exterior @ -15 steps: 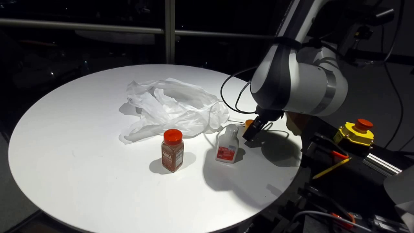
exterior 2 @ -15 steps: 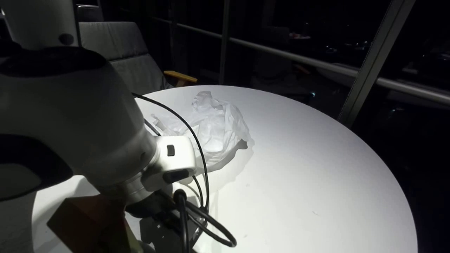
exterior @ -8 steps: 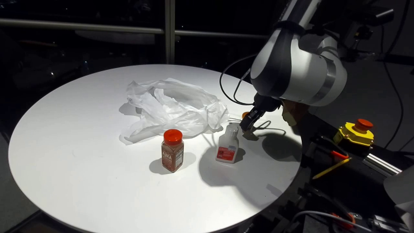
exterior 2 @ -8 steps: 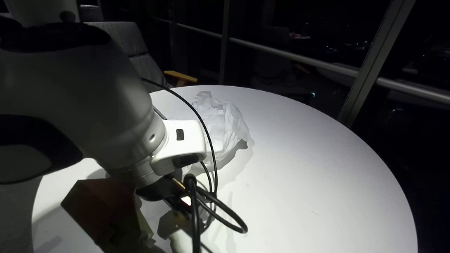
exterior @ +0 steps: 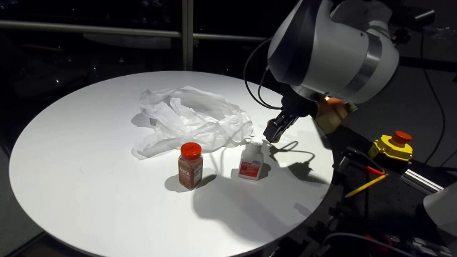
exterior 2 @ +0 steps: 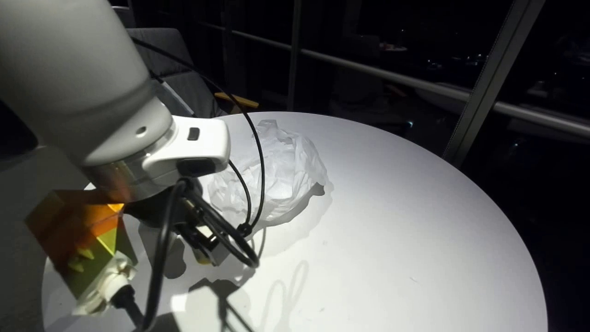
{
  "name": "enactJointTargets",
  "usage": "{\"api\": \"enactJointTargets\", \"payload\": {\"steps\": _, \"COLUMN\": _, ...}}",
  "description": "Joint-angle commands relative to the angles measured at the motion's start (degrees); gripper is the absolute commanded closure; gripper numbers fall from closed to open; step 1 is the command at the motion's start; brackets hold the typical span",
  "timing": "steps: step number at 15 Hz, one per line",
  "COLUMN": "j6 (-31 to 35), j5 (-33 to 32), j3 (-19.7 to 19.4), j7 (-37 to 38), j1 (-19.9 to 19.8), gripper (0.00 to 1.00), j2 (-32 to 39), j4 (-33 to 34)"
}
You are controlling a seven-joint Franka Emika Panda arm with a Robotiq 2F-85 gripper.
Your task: Place the containers on the table inside the white plastic, pull up the plastic bag
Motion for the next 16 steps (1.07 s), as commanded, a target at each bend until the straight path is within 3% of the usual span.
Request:
{"api": "enactJointTargets", "payload": {"steps": 1, "j6": 1.1, "j5": 7.7, "j3": -2.5, "j7": -5.1, "j1": 8.6, "gripper": 0.78, "j2": 1.3, "j4": 3.7}}
{"api": "enactJointTargets", "payload": {"steps": 8, "j6": 5.6, "j5": 13.1, "j3": -2.9, "j7": -12.8, "j1": 15.5, "gripper": 0.78, "j2": 3.7, "j4": 13.7}}
{"api": "enactJointTargets", "payload": {"steps": 16, "j6": 10.3, "j5": 19.4, "j3": -2.4, "j7": -23.7, "j1": 14.7, "gripper": 0.78, "j2": 7.7, "j4": 32.3}}
